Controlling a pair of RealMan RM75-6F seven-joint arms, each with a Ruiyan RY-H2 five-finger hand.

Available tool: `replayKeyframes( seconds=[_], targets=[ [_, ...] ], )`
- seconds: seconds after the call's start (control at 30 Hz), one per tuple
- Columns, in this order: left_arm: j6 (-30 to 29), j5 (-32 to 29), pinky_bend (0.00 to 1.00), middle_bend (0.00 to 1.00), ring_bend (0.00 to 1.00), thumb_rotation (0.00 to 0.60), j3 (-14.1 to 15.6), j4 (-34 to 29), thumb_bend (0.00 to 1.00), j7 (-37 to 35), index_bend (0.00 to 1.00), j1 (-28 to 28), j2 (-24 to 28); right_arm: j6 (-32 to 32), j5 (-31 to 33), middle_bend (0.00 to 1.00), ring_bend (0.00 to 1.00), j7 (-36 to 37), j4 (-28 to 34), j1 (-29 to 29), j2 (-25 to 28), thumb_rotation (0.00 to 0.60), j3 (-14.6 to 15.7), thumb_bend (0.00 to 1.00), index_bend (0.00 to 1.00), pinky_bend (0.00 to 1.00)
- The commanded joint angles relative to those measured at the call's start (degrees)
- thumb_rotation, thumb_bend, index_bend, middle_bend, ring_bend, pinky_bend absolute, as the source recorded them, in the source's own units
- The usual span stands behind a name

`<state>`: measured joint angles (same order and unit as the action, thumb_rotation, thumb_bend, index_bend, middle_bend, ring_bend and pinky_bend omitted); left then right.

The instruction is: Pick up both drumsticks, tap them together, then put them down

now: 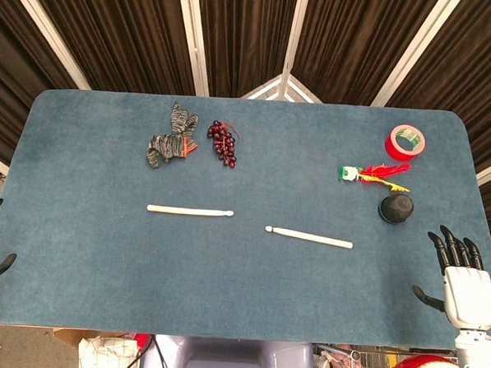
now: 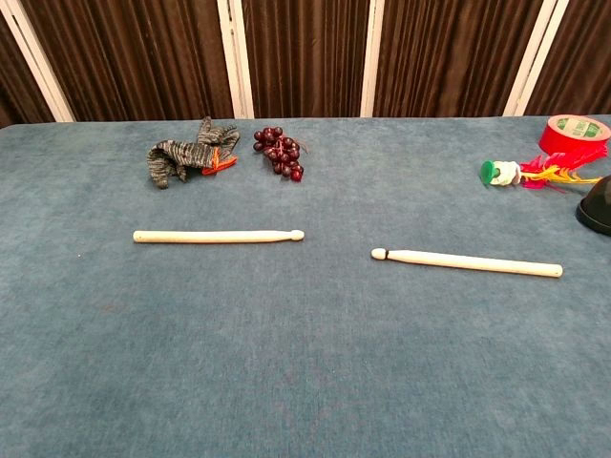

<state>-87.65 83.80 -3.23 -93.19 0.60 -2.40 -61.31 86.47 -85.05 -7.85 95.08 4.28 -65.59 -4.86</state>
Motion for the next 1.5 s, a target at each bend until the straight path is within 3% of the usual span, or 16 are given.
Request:
replayKeyframes(
  seconds=[0.03, 0.4, 1.03, 1.3, 1.5],
  targets=[
    [-0.10, 0.08, 0.00, 0.04, 0.00, 0.600, 0.00, 0.07, 0.33, -0.17, 0.08, 0.06, 0.03, 0.00, 0.09, 0.07, 0.14, 0.02, 0.09, -0.02, 0.01, 0.600, -0.05, 0.07, 0.14, 0.11],
    [-0.98, 0.71, 0.00, 0.02, 0.00, 0.600, -0.11, -0.01, 0.33, 0.07, 0.06, 0.24, -0.26, -0.08, 0.83, 0.08, 0.14, -0.61, 0.36, -0.15, -0.40, 0.600, -0.16, 0.07, 0.14, 0.10],
    [-0.38, -0.01, 0.00, 0.06, 0.00, 0.600, -0.51, -0.02, 0.32, 0.48, 0.07, -0.01, -0.48, -2.36, -0.19, 0.22, 0.17, 2.03, 4.93, 0.96, -2.42, 0.600, 0.52, 0.07, 0.29, 0.09],
    [0.93, -0.45, 0.00, 0.09, 0.00, 0.600, -0.60, -0.26, 0.32, 2.23, 0.07, -0.81, -1.07, -10.45, 6.82, 0.26, 0.17, -9.84, 13.53, 7.28, -3.60, 0.600, -3.35, 0.07, 0.32, 0.09],
    [1.15, -0.72, 0.00, 0.09, 0.00, 0.600, -0.65, -0.12, 0.32, 1.87, 0.07, -0.86, -1.01, -15.26, 14.93, 0.30, 0.18, -17.49, 15.66, 12.17, -5.97, 0.600, -6.27, 0.08, 0.35, 0.09]
  ],
)
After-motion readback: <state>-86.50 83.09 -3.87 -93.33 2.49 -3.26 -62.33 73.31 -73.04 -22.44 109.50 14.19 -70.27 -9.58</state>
